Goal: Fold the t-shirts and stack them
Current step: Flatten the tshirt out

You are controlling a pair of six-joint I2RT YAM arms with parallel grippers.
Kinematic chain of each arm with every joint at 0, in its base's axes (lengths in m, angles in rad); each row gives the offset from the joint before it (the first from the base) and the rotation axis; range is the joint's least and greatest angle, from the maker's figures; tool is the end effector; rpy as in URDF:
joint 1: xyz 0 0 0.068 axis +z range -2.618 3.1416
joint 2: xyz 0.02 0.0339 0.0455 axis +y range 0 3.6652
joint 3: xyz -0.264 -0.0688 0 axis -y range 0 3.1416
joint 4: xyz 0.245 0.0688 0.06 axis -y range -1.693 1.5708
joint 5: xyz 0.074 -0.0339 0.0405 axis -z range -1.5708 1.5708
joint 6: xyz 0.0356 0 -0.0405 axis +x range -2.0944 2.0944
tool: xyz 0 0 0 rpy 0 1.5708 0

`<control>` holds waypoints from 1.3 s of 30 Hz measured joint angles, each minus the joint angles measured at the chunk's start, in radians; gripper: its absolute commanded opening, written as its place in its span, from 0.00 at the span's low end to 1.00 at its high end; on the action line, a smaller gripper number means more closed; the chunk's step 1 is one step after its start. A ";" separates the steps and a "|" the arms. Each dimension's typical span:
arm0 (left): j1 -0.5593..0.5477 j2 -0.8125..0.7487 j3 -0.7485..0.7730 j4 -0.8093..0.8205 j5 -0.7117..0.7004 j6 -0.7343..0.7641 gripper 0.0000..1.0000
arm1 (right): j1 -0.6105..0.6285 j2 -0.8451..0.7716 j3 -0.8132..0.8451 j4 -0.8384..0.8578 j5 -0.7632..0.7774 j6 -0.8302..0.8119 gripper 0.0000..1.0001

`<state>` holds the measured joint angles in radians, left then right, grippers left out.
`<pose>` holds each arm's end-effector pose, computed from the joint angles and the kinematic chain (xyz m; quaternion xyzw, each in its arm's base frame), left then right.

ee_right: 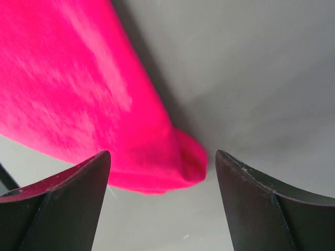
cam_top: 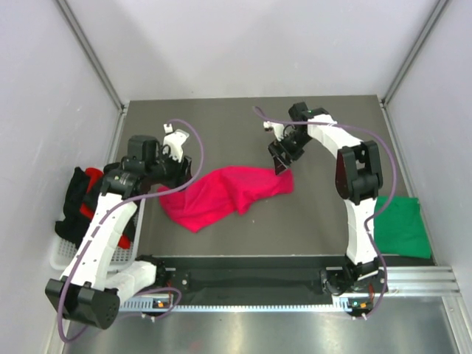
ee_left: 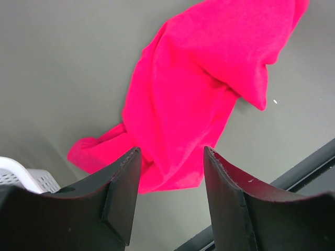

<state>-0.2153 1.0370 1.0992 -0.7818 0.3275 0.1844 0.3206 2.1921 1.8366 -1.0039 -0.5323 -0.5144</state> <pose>0.2002 -0.0555 0.3449 0.2444 0.8674 -0.1548 0.4050 0.4178 0.1578 0.1968 -0.4144 0.8657 0.2505 0.1266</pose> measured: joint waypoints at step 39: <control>0.068 -0.045 -0.023 0.005 -0.003 -0.011 0.56 | 0.008 0.071 0.028 -0.180 0.084 -0.098 0.32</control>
<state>-0.1471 0.9920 1.0767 -0.7773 0.3241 0.1738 0.3283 2.2627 1.8648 -1.1843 -0.4480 -0.6121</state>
